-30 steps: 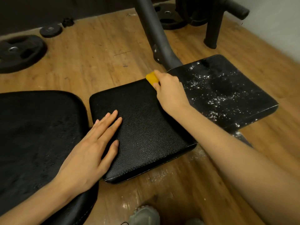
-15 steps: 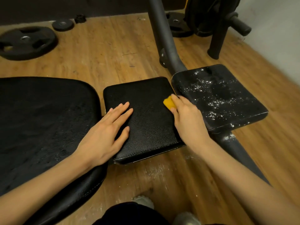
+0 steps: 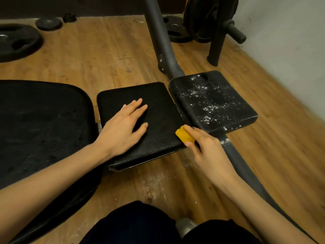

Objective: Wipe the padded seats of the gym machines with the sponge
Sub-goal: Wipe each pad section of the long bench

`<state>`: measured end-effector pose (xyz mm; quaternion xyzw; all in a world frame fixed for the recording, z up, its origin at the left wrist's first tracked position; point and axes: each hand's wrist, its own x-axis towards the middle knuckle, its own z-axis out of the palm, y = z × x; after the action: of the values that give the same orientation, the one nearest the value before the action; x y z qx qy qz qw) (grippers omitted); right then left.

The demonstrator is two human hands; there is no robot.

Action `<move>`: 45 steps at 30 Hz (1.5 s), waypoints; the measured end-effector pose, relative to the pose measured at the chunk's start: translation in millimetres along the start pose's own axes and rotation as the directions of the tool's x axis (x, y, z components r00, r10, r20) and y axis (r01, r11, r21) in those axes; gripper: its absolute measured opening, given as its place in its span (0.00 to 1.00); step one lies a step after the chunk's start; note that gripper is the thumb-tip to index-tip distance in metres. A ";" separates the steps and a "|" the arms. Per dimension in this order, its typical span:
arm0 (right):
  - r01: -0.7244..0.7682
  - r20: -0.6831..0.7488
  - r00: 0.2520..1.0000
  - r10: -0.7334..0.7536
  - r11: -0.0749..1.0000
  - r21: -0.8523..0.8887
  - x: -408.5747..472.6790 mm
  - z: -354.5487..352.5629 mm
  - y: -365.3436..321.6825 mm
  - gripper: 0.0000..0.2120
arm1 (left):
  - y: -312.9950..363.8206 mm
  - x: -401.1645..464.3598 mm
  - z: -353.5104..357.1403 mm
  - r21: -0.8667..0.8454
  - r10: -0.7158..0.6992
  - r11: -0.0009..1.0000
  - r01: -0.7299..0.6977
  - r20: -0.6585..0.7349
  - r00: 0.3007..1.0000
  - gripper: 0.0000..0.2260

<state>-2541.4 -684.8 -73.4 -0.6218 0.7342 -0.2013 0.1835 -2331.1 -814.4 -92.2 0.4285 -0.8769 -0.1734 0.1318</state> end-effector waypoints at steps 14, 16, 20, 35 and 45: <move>0.153 -0.077 0.968 -0.240 0.804 -0.575 14.9 7.3 32.3 0.20 | 23.6 40.8 28.6 -0.001 -0.006 1.000 0.006 -0.048 0.999 0.25; 0.196 -0.015 0.967 -0.255 0.778 -0.597 21.8 1.8 27.7 0.22 | 23.3 41.1 29.4 -0.001 -0.001 1.000 0.001 -0.060 0.998 0.25; 0.272 0.097 0.955 -0.280 0.703 -0.657 63.2 -0.5 17.3 0.25 | 23.5 41.6 31.0 -0.005 -0.003 1.000 0.003 -0.068 0.998 0.25; 0.252 0.057 0.961 -0.269 0.780 -0.572 85.7 7.3 13.6 0.26 | 25.1 40.7 31.6 -0.006 -0.006 1.000 0.006 -0.071 0.997 0.25; 0.259 0.075 0.959 -0.272 0.742 -0.619 192.2 19.3 -6.0 0.24 | 26.0 41.5 33.9 0.008 -0.001 1.000 0.002 -0.082 0.997 0.25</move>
<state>-2557.0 -876.6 -90.4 -0.7432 0.6651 0.0220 -0.0700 -2387.1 -826.1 -108.7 0.4365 -0.8710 -0.1523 0.1661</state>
